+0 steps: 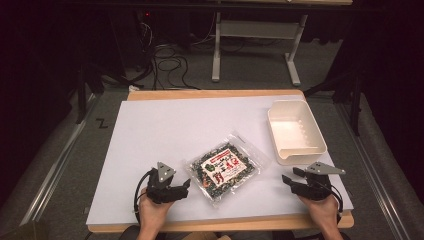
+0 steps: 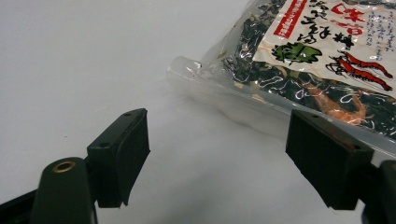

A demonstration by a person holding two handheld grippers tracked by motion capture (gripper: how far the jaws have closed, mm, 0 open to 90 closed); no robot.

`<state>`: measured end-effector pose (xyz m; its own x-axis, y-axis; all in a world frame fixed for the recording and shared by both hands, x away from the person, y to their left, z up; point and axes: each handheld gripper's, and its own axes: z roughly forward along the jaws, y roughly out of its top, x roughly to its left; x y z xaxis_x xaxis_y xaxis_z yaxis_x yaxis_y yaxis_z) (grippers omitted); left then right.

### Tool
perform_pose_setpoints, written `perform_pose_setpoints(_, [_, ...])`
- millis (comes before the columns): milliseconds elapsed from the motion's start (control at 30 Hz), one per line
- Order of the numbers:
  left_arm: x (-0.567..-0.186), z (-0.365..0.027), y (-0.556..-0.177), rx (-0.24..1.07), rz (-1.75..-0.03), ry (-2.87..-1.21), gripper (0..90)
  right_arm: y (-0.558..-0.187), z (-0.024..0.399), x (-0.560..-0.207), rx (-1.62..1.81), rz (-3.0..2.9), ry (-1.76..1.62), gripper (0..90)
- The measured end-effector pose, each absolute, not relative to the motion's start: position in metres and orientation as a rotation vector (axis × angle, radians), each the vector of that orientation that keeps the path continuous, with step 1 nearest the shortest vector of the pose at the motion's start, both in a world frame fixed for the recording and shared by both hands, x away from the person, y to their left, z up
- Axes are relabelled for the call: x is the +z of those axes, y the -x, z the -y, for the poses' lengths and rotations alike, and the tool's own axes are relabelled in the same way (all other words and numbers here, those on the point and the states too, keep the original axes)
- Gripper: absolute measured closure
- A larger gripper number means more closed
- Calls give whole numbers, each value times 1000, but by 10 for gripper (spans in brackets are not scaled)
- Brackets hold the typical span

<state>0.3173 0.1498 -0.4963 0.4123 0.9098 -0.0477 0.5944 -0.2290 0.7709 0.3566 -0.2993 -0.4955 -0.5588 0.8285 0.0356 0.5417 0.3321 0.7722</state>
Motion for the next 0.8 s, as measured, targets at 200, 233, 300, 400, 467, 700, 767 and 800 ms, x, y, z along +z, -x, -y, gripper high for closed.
perform_pose_setpoints(200, [-497,-148,-317,550,-1279,-1939,220,-355,297,-496,1081,-2244,-1194,450])
perform_pose_setpoints(233, [-497,-148,-317,550,-1279,-1939,220,-355,297,-496,1085,-2240,-1188,450])
perform_pose_setpoints(300, [-497,-147,-317,553,-1278,-1942,220,-355,297,-496,1090,-2231,-1208,447])
perform_pose_setpoints(400, [-497,-147,-317,552,-1278,-1940,221,-354,297,-495,1073,-2223,-1167,447])
perform_pose_setpoints(467, [-497,-147,-316,549,-1278,-1940,221,-354,296,-494,1064,-2223,-1152,444])
perform_pose_setpoints(700, [-498,-146,-317,557,-1275,-1941,222,-353,293,-495,1085,-2240,-1112,431])
perform_pose_setpoints(767, [-498,-146,-317,553,-1274,-1943,222,-352,292,-495,1091,-2237,-1124,428])
perform_pose_setpoints(800, [-498,-146,-317,546,-1273,-1945,221,-352,292,-494,1108,-2236,-1136,415])
